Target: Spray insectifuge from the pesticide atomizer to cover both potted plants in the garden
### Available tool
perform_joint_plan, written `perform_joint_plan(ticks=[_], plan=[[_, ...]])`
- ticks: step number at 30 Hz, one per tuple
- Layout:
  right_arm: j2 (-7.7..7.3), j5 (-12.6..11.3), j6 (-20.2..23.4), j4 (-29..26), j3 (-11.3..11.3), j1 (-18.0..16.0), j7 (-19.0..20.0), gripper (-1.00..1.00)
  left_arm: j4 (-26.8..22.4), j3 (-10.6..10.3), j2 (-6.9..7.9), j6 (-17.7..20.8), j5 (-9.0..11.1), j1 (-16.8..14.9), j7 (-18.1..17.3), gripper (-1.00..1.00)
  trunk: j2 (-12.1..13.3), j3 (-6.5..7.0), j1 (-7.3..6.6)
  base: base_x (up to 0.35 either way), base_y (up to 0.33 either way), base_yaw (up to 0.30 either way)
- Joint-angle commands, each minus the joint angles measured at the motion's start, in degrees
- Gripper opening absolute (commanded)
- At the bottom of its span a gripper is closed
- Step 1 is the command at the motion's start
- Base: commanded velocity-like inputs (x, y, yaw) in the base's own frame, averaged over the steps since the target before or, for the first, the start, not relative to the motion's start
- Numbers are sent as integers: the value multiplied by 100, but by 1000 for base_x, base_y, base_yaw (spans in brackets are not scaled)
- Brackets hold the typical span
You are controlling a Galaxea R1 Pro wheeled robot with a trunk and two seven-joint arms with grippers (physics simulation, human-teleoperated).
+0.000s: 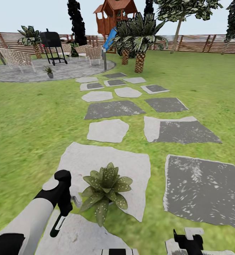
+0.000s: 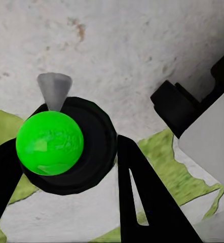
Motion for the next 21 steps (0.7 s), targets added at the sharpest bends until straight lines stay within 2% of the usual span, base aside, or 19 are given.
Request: perform_joint_plan(ticks=[1, 3, 6, 7, 11, 21], plan=[[-1, 61, -20, 11, -27, -5, -34, 100, -26, -8, 29, 55, -26, 141, -48, -100, -2, -4, -1, 0, 0, -35], [-1, 61, -20, 11, -24, -5, -34, 100, -47, 111, 122, 45, 18, 254, -48, -100, -2, -4, -1, 0, 0, -12], [-1, 61, -20, 11, -25, -5, -34, 100, -224, 466, 249, 21, 245, 290, -48, -100, -2, -4, -1, 0, 0, -2], [-1, 61, -20, 11, -25, -5, -34, 100, -279, 503, 271, 18, 276, 292, -48, -100, -2, -4, -1, 0, 0, 0], [-1, 61, -20, 11, -24, -5, -34, 100, -332, 568, 269, -166, 314, 294, -48, -100, -2, -4, -1, -43, 0, 0], [-1, 61, -20, 11, -23, -5, -34, 100, -341, 560, 301, -204, 309, 294, -48, -100, -2, -4, -1, -320, 35, 0]])
